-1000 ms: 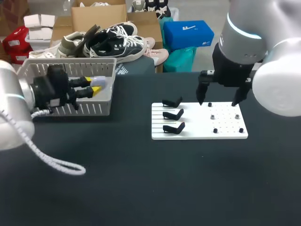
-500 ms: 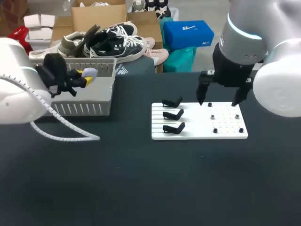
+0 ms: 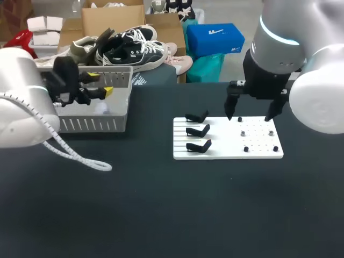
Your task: Pick up each earbud case from the left stands, insert the matching earbuds, close the lid, and place the case in the box.
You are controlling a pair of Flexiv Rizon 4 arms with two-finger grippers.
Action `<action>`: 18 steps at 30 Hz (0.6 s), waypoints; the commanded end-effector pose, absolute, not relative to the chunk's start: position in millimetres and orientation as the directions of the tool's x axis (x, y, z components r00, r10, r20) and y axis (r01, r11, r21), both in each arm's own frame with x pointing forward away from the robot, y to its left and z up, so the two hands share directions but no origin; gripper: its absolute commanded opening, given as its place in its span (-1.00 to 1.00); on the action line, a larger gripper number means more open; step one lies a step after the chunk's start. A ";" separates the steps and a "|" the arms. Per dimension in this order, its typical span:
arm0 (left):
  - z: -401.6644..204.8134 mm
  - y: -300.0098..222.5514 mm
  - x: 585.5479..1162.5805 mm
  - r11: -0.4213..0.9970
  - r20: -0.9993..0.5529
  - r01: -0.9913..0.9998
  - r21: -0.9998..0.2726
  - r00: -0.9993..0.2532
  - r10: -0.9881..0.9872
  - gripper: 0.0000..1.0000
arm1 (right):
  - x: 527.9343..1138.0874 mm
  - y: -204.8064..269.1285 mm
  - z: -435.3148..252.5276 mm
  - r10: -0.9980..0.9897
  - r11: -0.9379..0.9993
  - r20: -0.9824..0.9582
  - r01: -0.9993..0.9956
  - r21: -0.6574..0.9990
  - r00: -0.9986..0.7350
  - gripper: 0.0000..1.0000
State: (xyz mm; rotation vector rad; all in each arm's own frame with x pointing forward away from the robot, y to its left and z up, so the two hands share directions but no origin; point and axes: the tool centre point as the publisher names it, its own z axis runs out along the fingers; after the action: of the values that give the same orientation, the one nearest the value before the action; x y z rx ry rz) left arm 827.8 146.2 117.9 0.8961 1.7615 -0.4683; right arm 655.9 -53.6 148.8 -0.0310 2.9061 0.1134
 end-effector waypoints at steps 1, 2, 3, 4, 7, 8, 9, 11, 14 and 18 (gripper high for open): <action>133.2 138.3 798.2 0.709 -0.940 0.682 0.180 -0.093 0.328 1.00 | 653.0 -53.7 147.9 -0.007 0.997 -0.241 -0.025 0.073 -0.971 1.00; 138.0 133.5 793.9 0.694 -0.944 0.696 0.184 -0.071 0.321 1.00 | 653.0 -53.7 147.9 -0.007 0.997 -0.241 -0.025 0.073 -0.971 1.00; 142.3 128.7 789.9 0.680 -0.946 0.709 0.188 -0.056 0.320 1.00 | 653.0 -53.7 147.9 -0.007 0.997 -0.241 -0.025 0.073 -0.971 1.00; 146.1 122.7 785.8 0.652 -0.941 0.730 0.208 -0.034 0.338 1.00 | 653.0 -53.7 147.9 -0.007 0.997 -0.241 -0.025 0.073 -0.971 1.00; 156.5 101.9 775.3 0.593 -0.951 0.778 0.205 0.014 0.310 1.00 | 653.0 -53.7 147.9 -0.007 0.997 -0.241 -0.025 0.073 -0.971 1.00; 159.7 95.2 772.4 0.580 -0.951 0.788 0.209 0.027 0.307 1.00 | 653.0 -53.7 147.9 -0.007 0.997 -0.241 -0.025 0.073 -0.971 1.00; 162.8 87.6 769.1 0.561 -0.956 0.803 0.202 0.038 0.289 1.00 | 653.0 -53.7 147.9 -0.007 0.997 -0.241 -0.025 0.073 -0.971 1.00; 167.6 73.3 762.9 0.524 -0.963 0.831 0.189 0.053 0.263 1.00 | 653.0 -53.7 147.9 -0.007 0.997 -0.241 -0.025 0.073 -0.971 1.00; 171.9 54.1 752.8 0.460 -0.967 0.868 0.185 0.077 0.244 1.00 | 653.0 -53.7 147.9 -0.007 0.997 -0.241 -0.025 0.073 -0.971 1.00; 165.7 38.6 741.7 0.409 -0.967 0.896 0.171 0.073 0.244 1.00 | 653.0 -53.7 147.9 -0.007 0.997 -0.241 -0.025 0.073 -0.971 1.00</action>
State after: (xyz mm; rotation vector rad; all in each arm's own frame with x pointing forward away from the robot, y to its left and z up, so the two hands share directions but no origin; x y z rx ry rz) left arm 743.5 42.3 169.6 1.0632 1.4497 -0.6557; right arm 655.8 -53.6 148.8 -0.0312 2.9059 0.1136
